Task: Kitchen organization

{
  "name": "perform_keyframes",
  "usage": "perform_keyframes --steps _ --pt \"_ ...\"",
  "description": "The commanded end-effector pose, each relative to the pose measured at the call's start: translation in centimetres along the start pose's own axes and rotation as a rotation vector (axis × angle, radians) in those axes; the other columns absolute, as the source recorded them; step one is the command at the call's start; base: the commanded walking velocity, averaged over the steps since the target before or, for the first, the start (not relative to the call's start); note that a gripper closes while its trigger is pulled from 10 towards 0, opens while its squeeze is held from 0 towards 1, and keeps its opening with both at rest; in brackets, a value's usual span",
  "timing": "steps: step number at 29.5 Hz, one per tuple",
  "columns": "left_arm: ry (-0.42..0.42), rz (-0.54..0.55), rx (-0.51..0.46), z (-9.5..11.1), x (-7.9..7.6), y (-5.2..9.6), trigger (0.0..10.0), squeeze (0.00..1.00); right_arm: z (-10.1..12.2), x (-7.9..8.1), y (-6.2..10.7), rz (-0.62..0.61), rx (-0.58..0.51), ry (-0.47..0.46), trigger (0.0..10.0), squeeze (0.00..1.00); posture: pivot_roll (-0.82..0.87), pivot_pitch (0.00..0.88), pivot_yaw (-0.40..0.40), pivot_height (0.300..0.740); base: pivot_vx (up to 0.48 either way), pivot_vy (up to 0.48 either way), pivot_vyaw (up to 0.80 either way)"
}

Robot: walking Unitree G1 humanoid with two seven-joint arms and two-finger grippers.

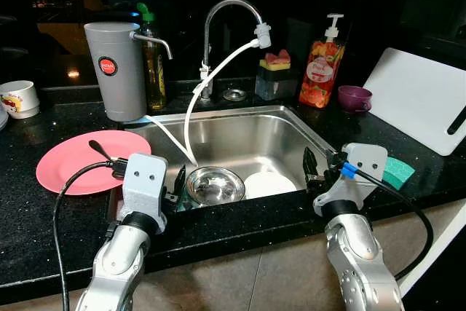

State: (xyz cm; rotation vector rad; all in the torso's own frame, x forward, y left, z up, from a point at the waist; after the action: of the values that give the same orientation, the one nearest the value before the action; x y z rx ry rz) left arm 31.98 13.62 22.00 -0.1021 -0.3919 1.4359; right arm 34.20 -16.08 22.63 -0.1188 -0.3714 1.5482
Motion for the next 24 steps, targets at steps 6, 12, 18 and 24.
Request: perform_keyframes --steps 6,12,18,24 --pt "0.002 -0.008 -0.005 0.03 -0.27 -0.16 10.0 0.00 0.77 0.04 -0.22 0.000 -0.019 -0.001 10.0 0.00 0.11 0.050 -0.057 0.740 0.000 0.000 0.00" --pt "0.005 -0.008 -0.005 -0.01 -0.34 -0.11 10.0 0.00 0.80 0.09 -0.19 0.002 -0.020 -0.002 10.0 0.00 0.11 0.046 -0.061 0.740 0.000 0.000 0.00" --pt "0.007 -0.010 -0.004 -0.02 -0.39 -0.09 10.0 0.00 0.84 0.06 -0.17 0.001 -0.020 -0.001 10.0 0.00 0.11 0.048 -0.059 0.740 0.000 0.000 0.00" --pt "0.005 -0.009 -0.002 -0.09 -0.30 -0.13 10.0 0.00 0.80 0.00 -0.17 -0.003 -0.017 0.001 10.0 0.00 0.11 0.048 -0.059 0.740 0.000 0.000 0.00"
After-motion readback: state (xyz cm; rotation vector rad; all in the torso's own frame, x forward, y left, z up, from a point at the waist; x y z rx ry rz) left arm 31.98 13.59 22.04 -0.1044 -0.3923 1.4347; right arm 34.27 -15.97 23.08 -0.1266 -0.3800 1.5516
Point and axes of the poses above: a point about 5 cm out from each wrist's last joint towards the gripper, its own y axis pointing back from the gripper into the wrist, its own z axis along the axis of the wrist's last joint, x = y × z, the point moved 4 cm from there along -y, pointing out of the wrist towards the gripper, and after that the axes turned 3 degrees about -y, right-handed, at the moved point
